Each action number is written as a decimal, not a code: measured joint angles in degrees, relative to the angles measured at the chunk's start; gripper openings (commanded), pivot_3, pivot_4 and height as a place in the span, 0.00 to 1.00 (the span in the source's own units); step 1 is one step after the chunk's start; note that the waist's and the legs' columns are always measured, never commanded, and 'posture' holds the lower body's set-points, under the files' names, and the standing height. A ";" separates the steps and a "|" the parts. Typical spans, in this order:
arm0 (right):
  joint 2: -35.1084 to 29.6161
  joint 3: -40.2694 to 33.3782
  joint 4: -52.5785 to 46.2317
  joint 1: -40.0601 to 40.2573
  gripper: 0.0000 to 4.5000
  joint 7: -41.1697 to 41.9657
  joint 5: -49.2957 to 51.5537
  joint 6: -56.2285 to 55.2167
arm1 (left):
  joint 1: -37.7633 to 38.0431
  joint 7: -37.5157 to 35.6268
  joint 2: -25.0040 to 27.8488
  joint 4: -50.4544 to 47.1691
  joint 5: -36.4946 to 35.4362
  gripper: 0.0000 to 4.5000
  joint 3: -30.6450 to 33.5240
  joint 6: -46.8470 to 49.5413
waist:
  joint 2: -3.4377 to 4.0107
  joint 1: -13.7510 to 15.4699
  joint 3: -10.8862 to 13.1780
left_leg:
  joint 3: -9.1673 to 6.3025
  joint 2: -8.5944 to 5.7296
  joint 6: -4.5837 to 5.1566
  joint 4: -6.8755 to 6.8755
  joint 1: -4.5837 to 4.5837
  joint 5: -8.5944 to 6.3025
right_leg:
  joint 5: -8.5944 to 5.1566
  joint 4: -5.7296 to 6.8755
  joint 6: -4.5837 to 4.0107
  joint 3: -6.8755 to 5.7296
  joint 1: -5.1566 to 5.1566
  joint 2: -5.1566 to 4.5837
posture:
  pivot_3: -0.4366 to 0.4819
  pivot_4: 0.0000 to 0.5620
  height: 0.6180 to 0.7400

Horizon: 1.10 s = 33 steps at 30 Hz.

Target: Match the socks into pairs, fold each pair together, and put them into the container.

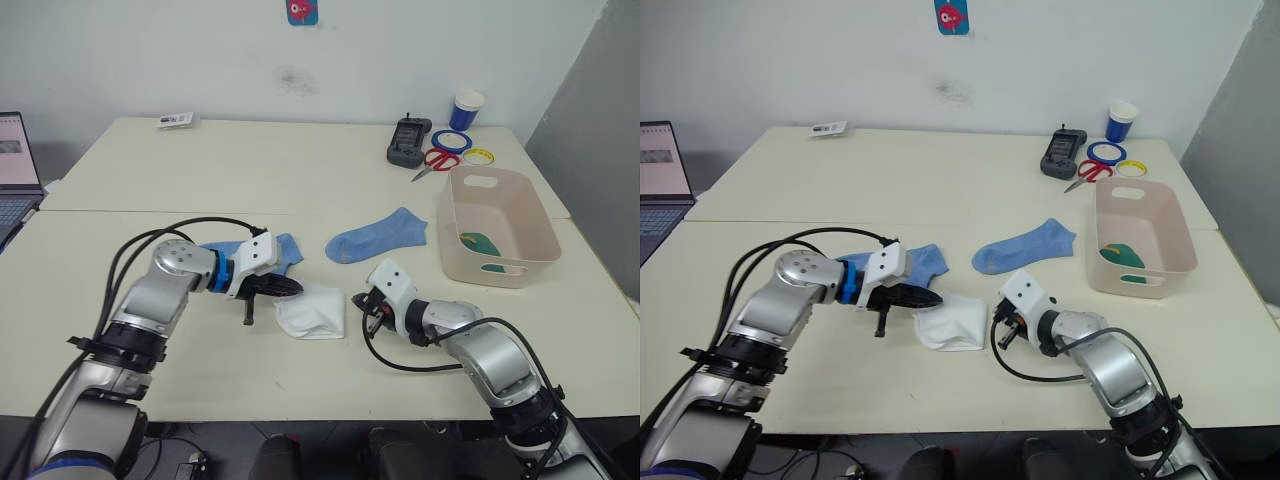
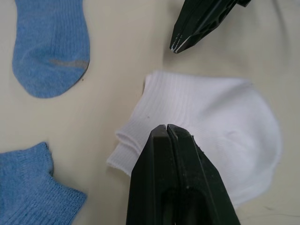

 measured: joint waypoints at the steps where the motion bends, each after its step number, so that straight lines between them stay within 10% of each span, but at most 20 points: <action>1: 0.63 -0.97 -0.90 0.65 0.09 -0.23 1.24 1.81 | 0.65 -0.25 0.06 -0.68 -0.06 0.00 0.02 0.23 | 0.00 0.02 0.00 | 0.00 0.00 0.00 0.00 0.02 0.00 | 0.00 0.00 0.00 0.01 0.02 -0.02 | 0.48 0.27 0.93; 13: 7.94 -10.09 -5.46 2.62 0.99 -4.73 12.68 23.61 | 2.68 0.93 -1.53 11.24 5.09 0.00 -1.74 -12.82 | 0.03 0.17 -0.03 | 0.02 0.00 0.00 0.01 0.04 0.00 | 0.00 0.00 0.00 0.05 0.02 -0.07 | 0.48 0.27 0.93; 33: 25.85 -23.33 14.37 -10.15 0.99 -15.56 17.98 31.35 | 6.87 1.67 -0.89 5.94 5.26 0.00 0.26 -9.84 | 0.07 -0.90 -0.37 | 0.02 0.03 0.01 -0.04 0.19 0.00 | 0.00 0.03 0.00 0.08 0.09 -0.05 | 0.48 0.27 0.93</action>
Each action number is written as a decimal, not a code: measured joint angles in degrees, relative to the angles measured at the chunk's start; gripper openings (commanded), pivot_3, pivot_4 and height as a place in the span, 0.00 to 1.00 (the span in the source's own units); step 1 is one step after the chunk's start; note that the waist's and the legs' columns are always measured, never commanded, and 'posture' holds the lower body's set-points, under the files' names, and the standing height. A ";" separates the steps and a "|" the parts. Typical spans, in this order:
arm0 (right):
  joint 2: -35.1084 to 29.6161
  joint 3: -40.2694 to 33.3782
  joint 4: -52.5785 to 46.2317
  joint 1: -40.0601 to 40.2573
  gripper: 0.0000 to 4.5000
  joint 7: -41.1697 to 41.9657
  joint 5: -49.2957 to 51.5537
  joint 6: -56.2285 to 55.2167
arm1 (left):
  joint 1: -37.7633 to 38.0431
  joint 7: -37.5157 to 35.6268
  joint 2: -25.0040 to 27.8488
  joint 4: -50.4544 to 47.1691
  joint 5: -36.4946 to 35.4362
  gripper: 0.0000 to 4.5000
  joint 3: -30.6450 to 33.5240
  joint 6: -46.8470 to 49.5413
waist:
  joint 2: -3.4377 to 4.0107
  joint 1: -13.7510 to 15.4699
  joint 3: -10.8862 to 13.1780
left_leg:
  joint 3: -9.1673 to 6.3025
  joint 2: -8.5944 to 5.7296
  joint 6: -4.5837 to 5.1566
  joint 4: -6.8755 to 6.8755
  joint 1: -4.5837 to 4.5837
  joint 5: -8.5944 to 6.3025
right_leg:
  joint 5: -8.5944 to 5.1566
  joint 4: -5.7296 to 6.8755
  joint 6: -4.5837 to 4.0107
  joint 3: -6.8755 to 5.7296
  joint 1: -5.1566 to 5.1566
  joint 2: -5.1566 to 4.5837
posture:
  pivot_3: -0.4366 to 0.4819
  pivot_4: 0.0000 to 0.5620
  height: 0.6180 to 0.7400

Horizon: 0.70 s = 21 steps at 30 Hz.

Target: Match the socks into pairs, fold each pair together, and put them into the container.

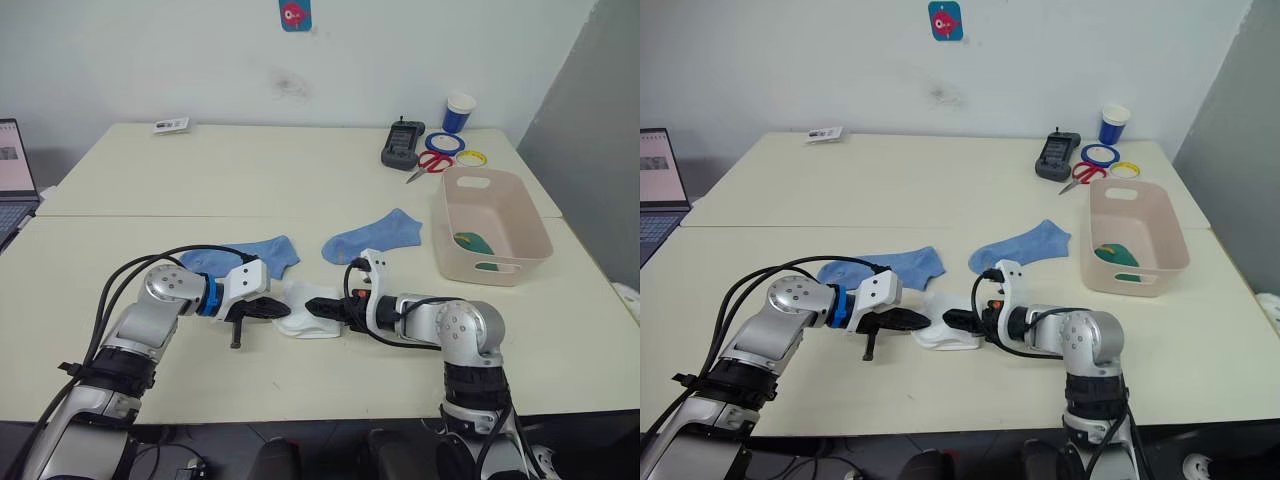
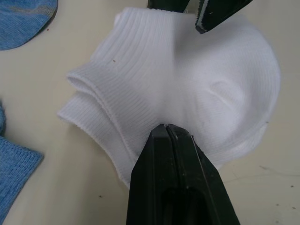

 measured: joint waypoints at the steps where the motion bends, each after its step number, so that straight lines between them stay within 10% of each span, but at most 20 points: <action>1: 0.01 -0.49 1.10 -0.05 0.99 -0.19 1.06 -0.86 | 0.03 0.08 0.00 -0.15 0.00 0.00 0.00 0.32 | -0.01 -0.01 -0.03 | 0.00 0.00 0.00 0.00 0.00 0.00 | 0.00 0.00 0.00 0.01 0.00 0.00 | 0.48 0.27 0.93; 11: 0.00 0.38 7.84 -0.31 0.99 0.73 6.84 -9.00 | -0.12 0.32 0.00 -1.24 -0.28 0.00 0.12 3.19 | 0.02 -0.13 -0.09 | -0.01 0.00 0.00 -0.01 0.00 0.00 | 0.00 0.00 0.00 0.03 -0.01 0.04 | 0.48 0.27 0.93; 21: 0.00 4.79 11.98 -0.30 0.27 0.79 8.23 -9.87 | -0.91 0.27 0.13 -0.60 -0.40 0.00 0.44 3.60 | 0.06 -0.02 0.01 | -0.03 0.02 0.01 -0.03 -0.13 0.00 | 0.00 -0.03 0.00 0.03 -0.10 0.02 | 0.48 0.27 0.93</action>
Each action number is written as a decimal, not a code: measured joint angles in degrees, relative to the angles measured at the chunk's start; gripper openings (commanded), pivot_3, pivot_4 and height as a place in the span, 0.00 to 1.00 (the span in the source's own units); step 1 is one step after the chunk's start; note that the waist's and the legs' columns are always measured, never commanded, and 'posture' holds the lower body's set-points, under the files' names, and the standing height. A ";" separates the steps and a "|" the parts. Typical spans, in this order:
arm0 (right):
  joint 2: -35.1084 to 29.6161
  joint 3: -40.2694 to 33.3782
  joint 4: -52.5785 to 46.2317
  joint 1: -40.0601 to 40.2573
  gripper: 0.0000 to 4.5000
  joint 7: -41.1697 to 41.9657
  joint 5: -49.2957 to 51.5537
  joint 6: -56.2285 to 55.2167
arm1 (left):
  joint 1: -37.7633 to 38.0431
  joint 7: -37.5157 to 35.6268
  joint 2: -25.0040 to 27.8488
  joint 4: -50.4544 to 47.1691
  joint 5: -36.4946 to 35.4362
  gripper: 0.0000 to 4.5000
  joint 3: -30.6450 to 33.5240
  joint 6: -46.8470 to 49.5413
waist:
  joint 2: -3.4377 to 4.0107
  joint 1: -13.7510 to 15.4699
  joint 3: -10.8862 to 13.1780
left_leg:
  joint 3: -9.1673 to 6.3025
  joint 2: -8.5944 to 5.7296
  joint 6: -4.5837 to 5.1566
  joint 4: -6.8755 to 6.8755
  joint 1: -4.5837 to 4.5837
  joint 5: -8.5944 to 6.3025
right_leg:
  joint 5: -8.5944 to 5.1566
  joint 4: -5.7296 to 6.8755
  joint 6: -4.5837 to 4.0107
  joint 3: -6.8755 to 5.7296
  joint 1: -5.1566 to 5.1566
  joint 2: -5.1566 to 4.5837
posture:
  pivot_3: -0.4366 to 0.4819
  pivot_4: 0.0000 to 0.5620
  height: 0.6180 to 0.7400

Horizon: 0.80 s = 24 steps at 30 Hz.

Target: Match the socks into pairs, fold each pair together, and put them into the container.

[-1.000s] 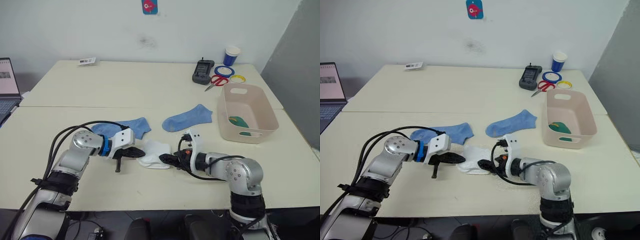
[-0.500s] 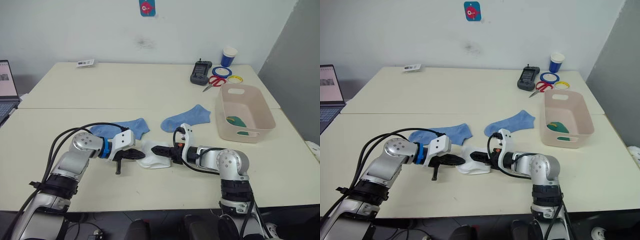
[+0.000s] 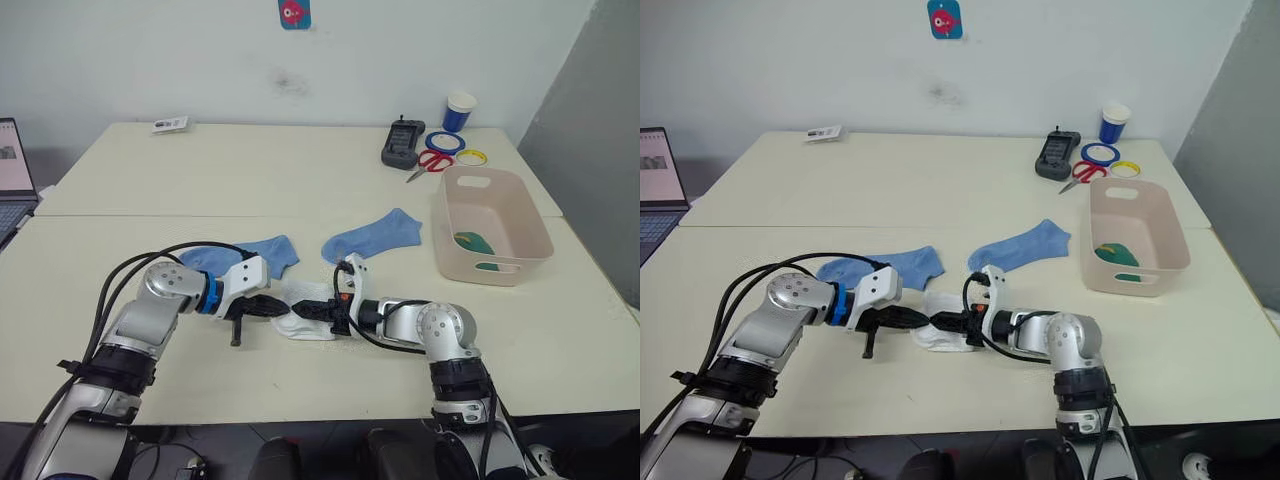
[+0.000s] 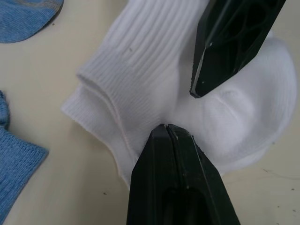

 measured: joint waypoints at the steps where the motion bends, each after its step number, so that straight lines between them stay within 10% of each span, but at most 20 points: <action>1: 0.00 0.06 -0.14 0.00 0.21 0.05 0.55 -0.18 | 0.00 0.04 0.00 0.07 -0.01 0.00 0.00 0.02 | 0.00 0.01 0.00 | 0.00 0.00 0.00 0.00 0.00 0.00 | 0.00 0.00 0.00 0.00 0.00 0.00 | 0.48 0.27 0.93; 4: -0.03 -0.15 -0.71 0.00 0.00 -0.05 1.98 -0.60 | 0.02 0.13 0.06 0.13 -0.03 0.00 0.09 0.04 | -0.01 0.01 -0.01 | 0.00 0.00 0.00 0.00 0.02 0.00 | 0.00 0.00 0.00 -0.01 0.01 -0.01 | 0.48 0.27 0.93; 14: -6.17 2.48 -13.08 4.11 0.00 -0.78 2.84 1.35 | 0.99 0.15 -1.53 -6.28 -11.00 0.00 4.27 14.90 | 0.00 0.40 0.12 | -0.07 -0.05 0.00 0.02 -0.31 0.00 | 0.00 -0.11 0.01 -0.12 -0.12 -0.07 | 0.48 0.27 0.93; 24: -22.42 -7.24 -44.02 14.60 0.00 -0.07 8.59 5.59 | -13.62 -0.25 -5.61 -14.51 -23.47 0.62 5.40 31.24 | -0.04 1.13 0.27 | -0.08 -0.14 -0.01 0.06 -0.47 0.00 | 0.00 -0.17 0.04 -0.25 -0.18 -0.04 | 0.48 0.27 0.93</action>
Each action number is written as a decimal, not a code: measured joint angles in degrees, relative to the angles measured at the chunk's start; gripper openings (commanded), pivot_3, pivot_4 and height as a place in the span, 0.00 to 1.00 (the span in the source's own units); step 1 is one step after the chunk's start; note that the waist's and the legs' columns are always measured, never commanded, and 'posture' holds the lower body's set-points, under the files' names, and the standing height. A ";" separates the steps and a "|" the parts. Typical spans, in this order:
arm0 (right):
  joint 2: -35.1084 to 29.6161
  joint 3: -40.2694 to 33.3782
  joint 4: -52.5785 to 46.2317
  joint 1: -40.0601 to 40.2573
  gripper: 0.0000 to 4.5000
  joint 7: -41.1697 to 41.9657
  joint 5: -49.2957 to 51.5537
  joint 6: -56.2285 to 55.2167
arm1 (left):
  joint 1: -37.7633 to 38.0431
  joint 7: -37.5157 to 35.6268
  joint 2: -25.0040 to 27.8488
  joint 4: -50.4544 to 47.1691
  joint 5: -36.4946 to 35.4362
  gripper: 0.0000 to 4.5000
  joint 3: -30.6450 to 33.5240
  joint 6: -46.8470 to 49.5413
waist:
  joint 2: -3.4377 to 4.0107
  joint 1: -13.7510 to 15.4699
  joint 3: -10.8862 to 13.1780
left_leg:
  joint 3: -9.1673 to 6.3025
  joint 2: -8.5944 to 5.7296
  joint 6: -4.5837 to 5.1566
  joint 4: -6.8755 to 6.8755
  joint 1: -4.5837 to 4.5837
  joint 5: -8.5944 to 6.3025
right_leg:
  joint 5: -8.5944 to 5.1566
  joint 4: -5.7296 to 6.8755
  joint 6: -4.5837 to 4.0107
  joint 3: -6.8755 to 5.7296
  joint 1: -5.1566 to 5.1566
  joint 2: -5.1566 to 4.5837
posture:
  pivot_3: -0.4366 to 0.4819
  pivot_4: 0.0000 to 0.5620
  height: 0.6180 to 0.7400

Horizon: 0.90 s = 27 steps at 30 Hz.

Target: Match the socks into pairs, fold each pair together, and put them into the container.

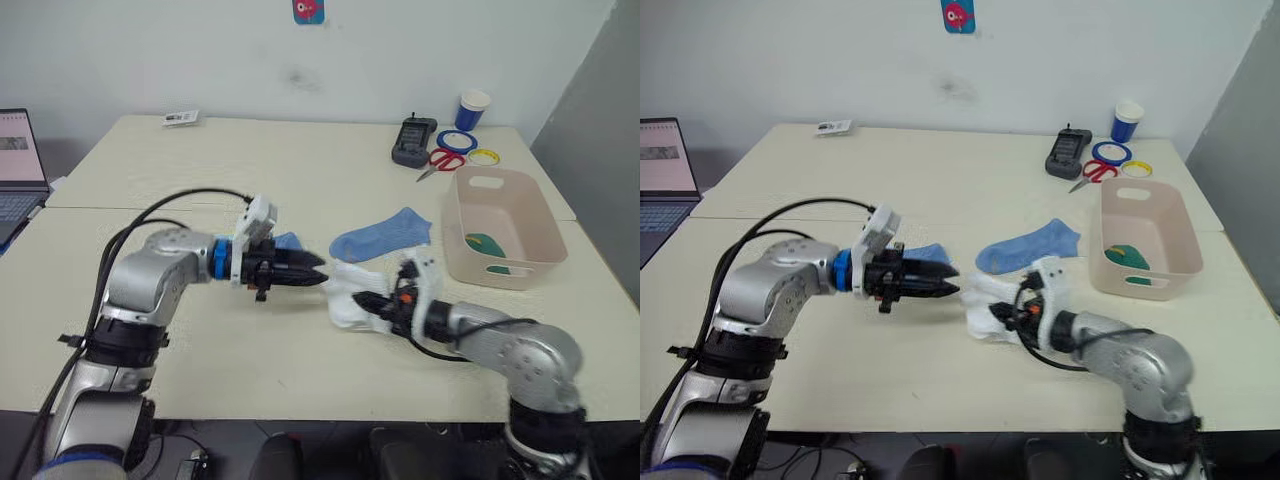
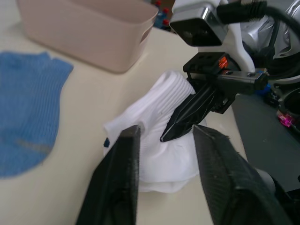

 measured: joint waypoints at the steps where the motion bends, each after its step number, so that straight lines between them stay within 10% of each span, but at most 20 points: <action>1: -1.59 -3.21 -3.66 1.54 0.00 0.00 1.99 0.98 | -2.07 -0.17 -0.84 -0.09 -0.20 0.70 -0.55 0.04 | 0.01 0.03 0.00 | 0.03 -0.01 0.00 0.00 0.02 0.00 | 0.00 0.00 0.00 0.03 0.00 0.00 | 0.48 0.27 0.93; 5: -9.20 -16.71 -11.24 3.86 0.00 0.03 11.10 2.39 | -5.71 -1.19 -2.83 0.49 -0.42 1.00 -2.06 0.02 | 0.10 -0.50 0.08 | 0.08 -0.04 0.00 0.00 0.11 0.00 | 0.00 0.01 0.00 0.12 0.03 0.04 | 0.48 0.27 0.93; 13: -39.46 -31.18 -7.05 0.04 0.00 0.91 16.70 -0.42 | -10.24 -2.64 -4.71 2.72 0.15 1.00 -3.96 -1.51 | 0.23 -0.73 0.28 | 0.19 -0.22 0.00 -0.04 0.34 0.00 | 0.00 -0.09 0.00 0.18 0.23 0.14 | 0.48 0.27 0.93; 19: -60.22 -7.58 6.81 0.49 0.00 9.34 -12.69 -28.85 | -10.91 -2.00 -5.41 2.46 0.22 1.00 -5.49 -1.38 | 0.21 -0.88 0.31 | 0.27 -0.11 0.00 -0.10 0.34 0.00 | 0.00 -0.38 0.00 0.23 0.26 0.19 | 0.48 0.27 0.93; 27: -54.55 23.63 41.50 -18.25 0.00 19.91 -47.11 -63.20 | -10.28 -0.52 -5.27 0.04 0.14 1.00 -5.47 -1.19 | 0.42 -0.80 0.48 | 0.35 -0.02 0.00 -0.04 0.18 0.00 | 0.02 -0.58 0.00 0.36 0.20 0.13 | 0.48 0.27 0.93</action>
